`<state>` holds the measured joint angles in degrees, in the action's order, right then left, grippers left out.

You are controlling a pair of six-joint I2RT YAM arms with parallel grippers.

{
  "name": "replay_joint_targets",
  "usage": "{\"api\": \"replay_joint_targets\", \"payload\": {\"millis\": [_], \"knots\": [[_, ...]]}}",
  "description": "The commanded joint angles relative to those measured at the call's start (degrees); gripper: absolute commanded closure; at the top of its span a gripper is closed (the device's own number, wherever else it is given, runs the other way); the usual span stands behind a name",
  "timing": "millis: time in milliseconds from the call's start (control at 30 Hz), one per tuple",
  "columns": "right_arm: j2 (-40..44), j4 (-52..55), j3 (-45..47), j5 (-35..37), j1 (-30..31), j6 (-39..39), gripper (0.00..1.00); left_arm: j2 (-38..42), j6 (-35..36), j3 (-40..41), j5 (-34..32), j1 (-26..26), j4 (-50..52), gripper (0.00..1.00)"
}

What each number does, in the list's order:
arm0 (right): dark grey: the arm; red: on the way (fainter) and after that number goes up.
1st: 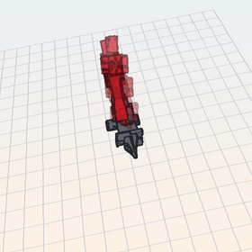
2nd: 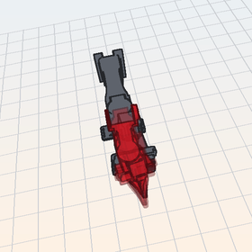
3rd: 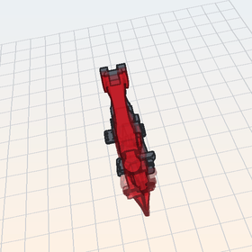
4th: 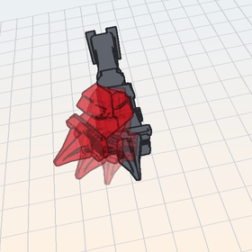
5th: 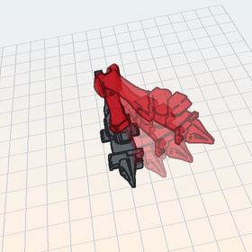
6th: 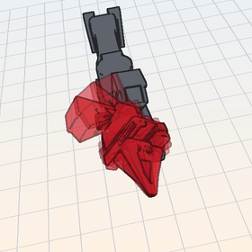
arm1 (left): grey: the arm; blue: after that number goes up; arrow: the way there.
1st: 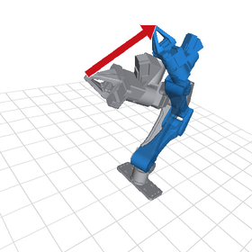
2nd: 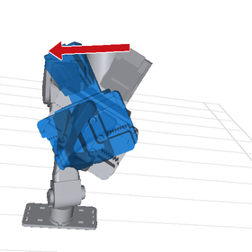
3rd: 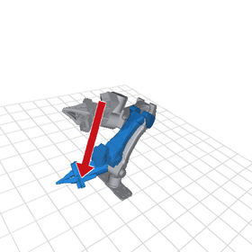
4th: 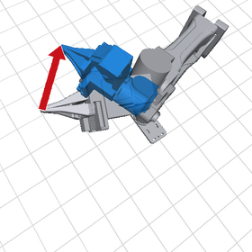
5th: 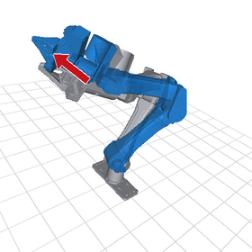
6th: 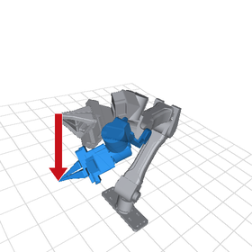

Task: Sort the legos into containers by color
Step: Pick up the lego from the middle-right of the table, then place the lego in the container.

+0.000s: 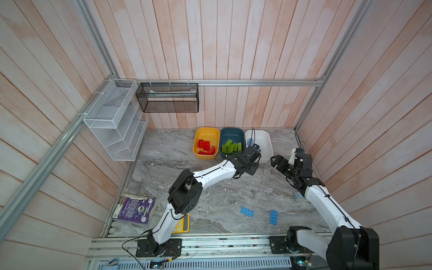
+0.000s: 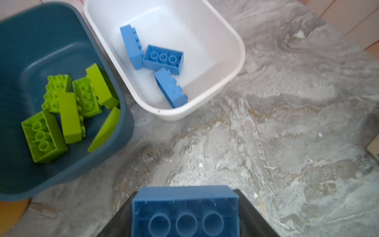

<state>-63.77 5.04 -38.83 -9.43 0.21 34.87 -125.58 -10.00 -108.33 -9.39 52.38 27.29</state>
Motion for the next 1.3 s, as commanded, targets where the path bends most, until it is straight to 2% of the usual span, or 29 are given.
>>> {"api": "replay_joint_targets", "payload": {"millis": [0, 200, 367, 700, 833, 1067, 1133, 1267], "knots": [[2.2, 2.7, 2.0, 0.9, -0.3, 0.7, 0.05, -2.8, 2.6, -6.1, 3.5, -2.0, -1.3, 0.51], [6.6, 2.6, 5.9, -2.0, -0.3, -0.2, 0.05, -13.2, 3.9, -21.1, 8.8, -4.8, -1.0, 0.51], [9.0, 3.6, 7.6, -3.0, -0.2, -1.3, 0.05, -21.3, 4.3, -32.8, 10.5, -5.9, -1.2, 0.49], [12.2, 8.0, 6.7, -4.6, 0.2, -2.8, 0.05, -25.4, 2.5, -34.0, 15.1, -6.5, -7.7, 0.4], [13.7, 9.2, 6.6, -4.0, 0.3, -1.9, 0.06, -25.2, 2.2, -34.2, 15.2, -6.5, -8.1, 0.23], [14.8, 13.8, 5.3, -2.2, 1.3, -1.3, 0.08, -19.2, 1.8, -29.5, 13.3, -6.6, -7.9, 0.14], [14.7, 16.9, 4.4, -0.6, 1.9, -1.9, 0.08, -14.6, 0.8, -24.4, 11.9, -6.7, -9.0, 0.12], [14.8, 22.1, 4.7, 3.1, 4.2, -1.6, 0.09, -0.6, -0.8, -5.3, 9.9, -6.9, -16.6, 0.11]]}}
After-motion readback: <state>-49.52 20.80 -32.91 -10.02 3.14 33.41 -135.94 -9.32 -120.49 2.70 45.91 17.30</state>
